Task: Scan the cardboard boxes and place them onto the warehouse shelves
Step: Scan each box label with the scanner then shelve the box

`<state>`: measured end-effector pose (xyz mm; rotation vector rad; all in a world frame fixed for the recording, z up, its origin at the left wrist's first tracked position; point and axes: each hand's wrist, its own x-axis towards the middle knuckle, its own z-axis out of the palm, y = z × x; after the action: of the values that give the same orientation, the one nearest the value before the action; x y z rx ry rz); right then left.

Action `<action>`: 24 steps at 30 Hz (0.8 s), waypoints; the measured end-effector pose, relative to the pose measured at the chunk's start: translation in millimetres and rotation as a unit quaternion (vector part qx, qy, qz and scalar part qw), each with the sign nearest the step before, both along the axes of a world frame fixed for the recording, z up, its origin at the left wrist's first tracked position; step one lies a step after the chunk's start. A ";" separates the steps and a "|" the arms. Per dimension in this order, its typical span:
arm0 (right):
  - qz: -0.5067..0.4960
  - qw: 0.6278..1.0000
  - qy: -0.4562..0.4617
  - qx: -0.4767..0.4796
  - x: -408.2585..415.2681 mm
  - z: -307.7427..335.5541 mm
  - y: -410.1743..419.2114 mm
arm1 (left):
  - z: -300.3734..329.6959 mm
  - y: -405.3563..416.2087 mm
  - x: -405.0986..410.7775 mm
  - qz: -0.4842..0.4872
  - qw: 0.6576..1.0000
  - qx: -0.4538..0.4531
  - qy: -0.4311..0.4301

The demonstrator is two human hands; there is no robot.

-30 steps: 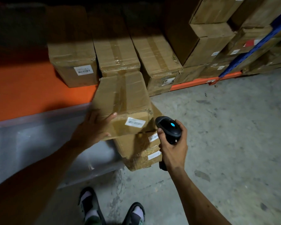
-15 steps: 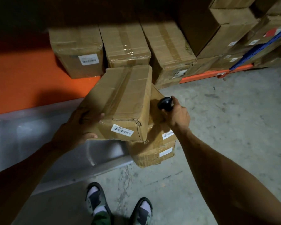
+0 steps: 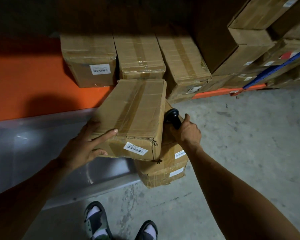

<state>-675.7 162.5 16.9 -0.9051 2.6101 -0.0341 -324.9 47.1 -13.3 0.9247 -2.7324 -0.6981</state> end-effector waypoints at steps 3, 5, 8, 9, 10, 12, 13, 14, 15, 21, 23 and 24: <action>0.019 0.999 0.025 -0.023 3.9 11.3 9.4 | -0.7 0.7 0.0 0.008 1.000 -0.003 0.006; 0.030 0.998 0.032 -0.047 7.5 16.8 15.8 | -0.5 2.4 -0.4 0.009 1.000 -0.004 0.003; -0.018 0.979 -0.014 -0.205 30.7 30.0 24.2 | 0.6 3.4 -1.3 0.012 1.000 -0.001 0.003; -0.053 0.958 -0.068 -0.272 47.0 36.9 27.0 | 1.1 3.6 -2.4 0.019 1.000 0.003 0.016; -0.080 0.933 -0.134 -0.325 67.2 45.3 30.5 | 1.7 4.6 -3.9 0.030 0.999 0.011 0.041; -0.084 0.895 -0.244 -0.364 110.6 57.9 39.4 | -2.4 3.9 -7.2 0.071 0.991 0.034 0.108; -0.064 0.890 -0.271 -0.361 128.5 58.7 43.3 | -7.1 2.9 -8.1 0.100 0.986 0.043 0.123; -0.044 0.889 -0.285 -0.355 142.3 56.7 45.3 | -11.1 2.1 -8.3 0.128 0.983 0.054 0.123; -0.034 0.890 -0.290 -0.351 150.5 51.4 45.7 | -13.1 1.2 -8.7 0.150 0.978 0.078 0.119; -0.092 0.871 -0.297 -0.380 144.5 36.4 26.5 | 1.6 -5.0 -22.8 0.303 0.841 0.361 0.267; -0.103 0.860 -0.300 -0.400 146.3 36.4 21.7 | 2.0 -1.9 -26.5 0.338 0.802 0.382 0.311; -0.108 0.857 -0.298 -0.406 148.3 37.0 19.8 | 3.7 0.0 -28.7 0.352 0.790 0.386 0.322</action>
<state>-527.4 182.2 53.9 -0.6577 2.0350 -1.3315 -353.6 47.1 -9.7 1.3789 -1.3006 -1.5933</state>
